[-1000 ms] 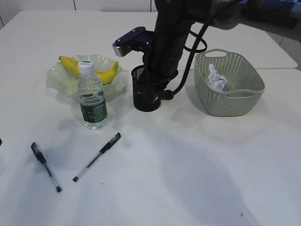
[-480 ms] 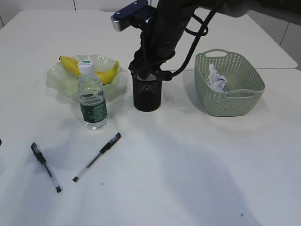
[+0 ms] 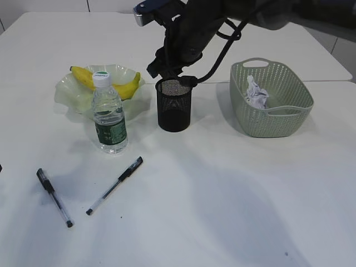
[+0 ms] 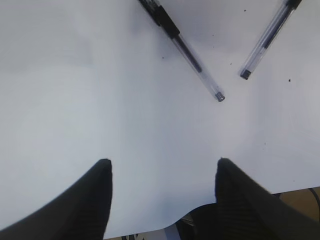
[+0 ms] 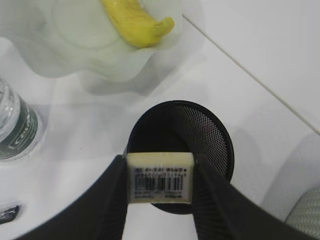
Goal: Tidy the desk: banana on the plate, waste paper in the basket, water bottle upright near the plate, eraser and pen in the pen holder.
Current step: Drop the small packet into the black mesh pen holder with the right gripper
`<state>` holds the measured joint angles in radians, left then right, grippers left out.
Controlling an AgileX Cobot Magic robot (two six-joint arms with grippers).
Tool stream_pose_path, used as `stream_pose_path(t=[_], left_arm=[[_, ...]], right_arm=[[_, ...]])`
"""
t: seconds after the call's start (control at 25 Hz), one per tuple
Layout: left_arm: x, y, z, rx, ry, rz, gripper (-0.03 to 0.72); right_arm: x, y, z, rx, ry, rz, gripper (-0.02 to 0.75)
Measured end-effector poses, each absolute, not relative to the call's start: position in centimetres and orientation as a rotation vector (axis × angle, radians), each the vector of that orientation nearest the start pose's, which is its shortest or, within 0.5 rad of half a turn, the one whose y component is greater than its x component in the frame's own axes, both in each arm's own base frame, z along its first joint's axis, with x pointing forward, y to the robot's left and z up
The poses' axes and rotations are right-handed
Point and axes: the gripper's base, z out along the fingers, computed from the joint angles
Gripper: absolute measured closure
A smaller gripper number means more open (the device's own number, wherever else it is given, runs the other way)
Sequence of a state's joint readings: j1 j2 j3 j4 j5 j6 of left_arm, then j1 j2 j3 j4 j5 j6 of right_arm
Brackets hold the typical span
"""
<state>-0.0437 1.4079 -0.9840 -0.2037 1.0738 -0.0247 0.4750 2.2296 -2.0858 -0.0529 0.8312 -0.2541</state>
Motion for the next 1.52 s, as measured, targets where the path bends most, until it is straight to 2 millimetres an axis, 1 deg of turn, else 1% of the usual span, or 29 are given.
stream_pose_path(t=[0.16, 0.32, 0.52, 0.72, 0.8, 1.0, 1.08, 1.36, 1.52], left_arm=[[25.0, -2.7, 25.8, -0.095, 2.975, -0.287, 0.236], [25.0, -2.7, 25.8, -0.095, 2.975, -0.287, 0.236], [25.0, -2.7, 25.8, -0.095, 2.975, -0.287, 0.236], [25.0, -2.7, 25.8, -0.095, 2.973, -0.287, 0.236], [25.0, -2.7, 25.8, -0.095, 2.973, -0.287, 0.236], [25.0, -2.7, 25.8, -0.095, 2.973, -0.287, 0.236], [25.0, -2.7, 25.8, -0.095, 2.973, -0.287, 0.237], [25.0, -2.7, 25.8, -0.095, 2.973, -0.287, 0.237], [25.0, -2.7, 25.8, -0.095, 2.973, -0.287, 0.237]], right_arm=[[46.7, 22.3, 25.0, -0.860, 2.291, 0.029, 0.450], [47.5, 22.0, 24.0, -0.818, 2.287, 0.041, 0.450], [48.0, 22.4, 22.9, -0.794, 2.280, 0.080, 0.450], [48.0, 22.6, 22.9, -0.766, 2.269, 0.121, 0.447], [48.1, 22.7, 22.8, -0.765, 2.273, 0.125, 0.429], [48.1, 22.7, 22.5, -0.765, 2.277, 0.127, 0.350], [48.1, 22.7, 22.5, -0.765, 2.277, 0.127, 0.337], [48.0, 22.8, 22.4, -0.754, 2.293, 0.154, 0.334], [47.4, 22.6, 22.3, -0.784, 2.381, 0.148, 0.334]])
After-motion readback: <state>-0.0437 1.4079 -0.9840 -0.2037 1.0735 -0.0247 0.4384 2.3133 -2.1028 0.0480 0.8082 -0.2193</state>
